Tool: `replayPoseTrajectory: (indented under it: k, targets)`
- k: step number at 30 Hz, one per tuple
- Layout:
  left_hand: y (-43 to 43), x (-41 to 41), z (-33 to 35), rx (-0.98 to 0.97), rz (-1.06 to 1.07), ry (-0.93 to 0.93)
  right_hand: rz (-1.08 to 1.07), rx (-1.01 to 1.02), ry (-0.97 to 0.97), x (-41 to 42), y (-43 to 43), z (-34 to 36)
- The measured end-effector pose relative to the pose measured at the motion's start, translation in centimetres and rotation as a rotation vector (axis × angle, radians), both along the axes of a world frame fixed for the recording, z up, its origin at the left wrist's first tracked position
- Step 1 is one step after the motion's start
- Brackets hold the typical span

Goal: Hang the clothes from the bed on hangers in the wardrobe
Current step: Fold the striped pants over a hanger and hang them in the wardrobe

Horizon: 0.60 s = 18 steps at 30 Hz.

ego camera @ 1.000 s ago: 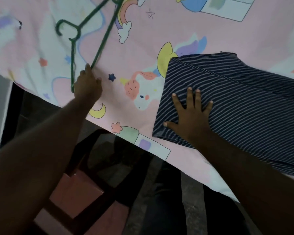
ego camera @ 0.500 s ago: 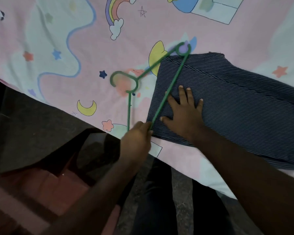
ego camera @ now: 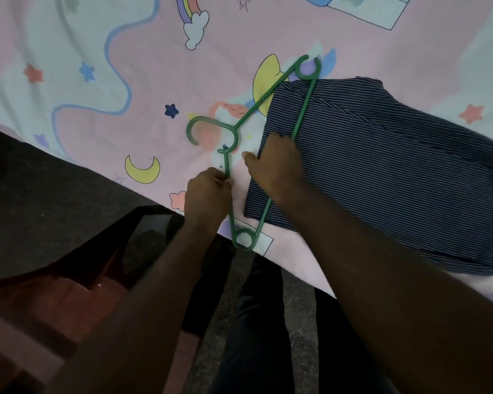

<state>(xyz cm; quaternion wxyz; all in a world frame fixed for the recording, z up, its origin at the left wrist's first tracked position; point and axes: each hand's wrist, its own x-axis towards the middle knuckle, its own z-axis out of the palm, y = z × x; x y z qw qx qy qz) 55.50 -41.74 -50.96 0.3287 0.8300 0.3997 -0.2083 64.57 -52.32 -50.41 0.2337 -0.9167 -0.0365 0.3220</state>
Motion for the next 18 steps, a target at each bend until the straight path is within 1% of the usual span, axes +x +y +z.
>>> replayPoseTrajectory:
  k: [1,3,5,8,9,14,16,18]
  targets:
    - [0.3,0.3,-0.2,-0.027,0.006,0.021,0.037,-0.053,0.001,0.2,0.6,0.0]
    - [0.5,0.9,-0.4,-0.065,-0.015,0.061,-0.005,-0.103,0.024,0.7,1.4,-0.5]
    - [0.2,1.3,-0.5,-0.142,-0.008,0.071,-0.093,-0.116,0.070,1.0,1.8,-1.2]
    - [0.0,1.8,-0.9,-0.215,0.000,0.058,-0.128,-0.096,0.083,1.6,1.5,-1.5]
    - [0.1,1.8,-0.9,-0.224,-0.001,0.056,-0.155,-0.046,0.091,1.8,1.2,-1.5]
    - [0.2,1.7,-1.4,-0.323,0.082,0.023,-0.390,0.345,0.190,2.1,-2.4,0.7]
    - [-0.3,1.8,-1.5,-0.362,0.123,0.002,-0.430,0.443,0.242,1.9,-3.9,2.2]
    - [-1.1,2.2,-1.2,-0.462,0.163,-0.015,-0.443,0.504,0.287,1.8,-4.9,3.4]
